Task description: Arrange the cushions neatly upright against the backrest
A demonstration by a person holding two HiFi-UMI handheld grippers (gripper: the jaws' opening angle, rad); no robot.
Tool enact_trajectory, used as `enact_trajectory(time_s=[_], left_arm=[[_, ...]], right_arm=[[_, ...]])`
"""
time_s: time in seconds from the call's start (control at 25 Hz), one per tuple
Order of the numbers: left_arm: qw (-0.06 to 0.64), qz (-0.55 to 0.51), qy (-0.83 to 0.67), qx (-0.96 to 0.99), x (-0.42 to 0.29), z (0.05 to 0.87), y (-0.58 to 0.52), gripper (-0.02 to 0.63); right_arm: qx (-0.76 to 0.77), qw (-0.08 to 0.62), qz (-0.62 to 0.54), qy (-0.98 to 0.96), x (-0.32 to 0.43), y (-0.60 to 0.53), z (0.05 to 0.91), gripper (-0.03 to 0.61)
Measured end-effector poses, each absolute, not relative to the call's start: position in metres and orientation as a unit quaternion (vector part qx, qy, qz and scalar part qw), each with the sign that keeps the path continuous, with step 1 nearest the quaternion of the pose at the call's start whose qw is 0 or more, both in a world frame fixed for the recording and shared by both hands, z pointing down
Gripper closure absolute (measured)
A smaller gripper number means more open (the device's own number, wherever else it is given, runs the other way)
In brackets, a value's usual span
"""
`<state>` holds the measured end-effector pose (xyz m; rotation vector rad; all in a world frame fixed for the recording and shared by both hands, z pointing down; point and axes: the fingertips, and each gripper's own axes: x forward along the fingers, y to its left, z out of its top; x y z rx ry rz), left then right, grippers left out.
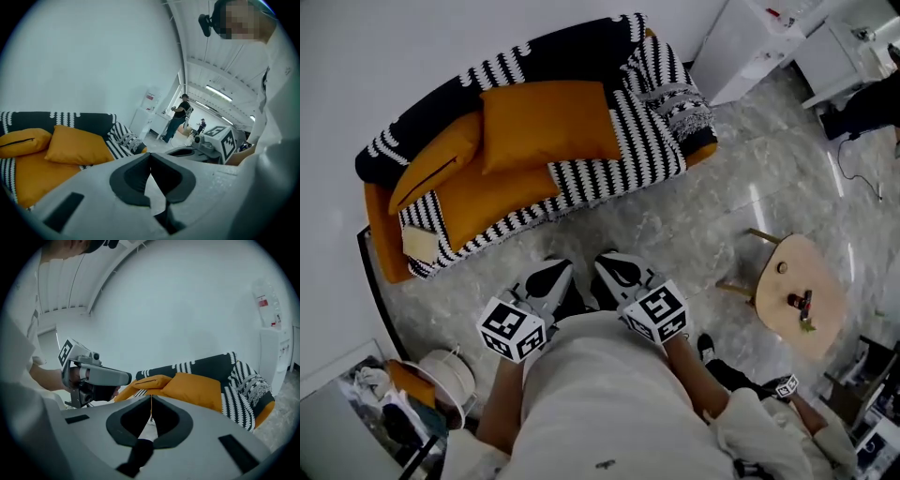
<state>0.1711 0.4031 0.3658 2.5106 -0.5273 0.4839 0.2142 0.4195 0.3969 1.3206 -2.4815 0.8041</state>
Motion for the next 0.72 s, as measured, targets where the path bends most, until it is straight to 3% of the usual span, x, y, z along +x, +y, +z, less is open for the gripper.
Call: enact_trajectory(time_s=[0.32,0.72], left_arm=[[0.308,0.175,-0.223,0.908,0.138,0.39,0.377,0.603],[0.285,0.177,-0.166,0.927,0.125,0.383,0.274,0.603]], right_arm=[[0.425,0.127,0.278,-0.852,0.19,0.376,0.41,0.569],[0.479,0.142,0.275,-0.821,0.182,0.28,0.41,0.569]])
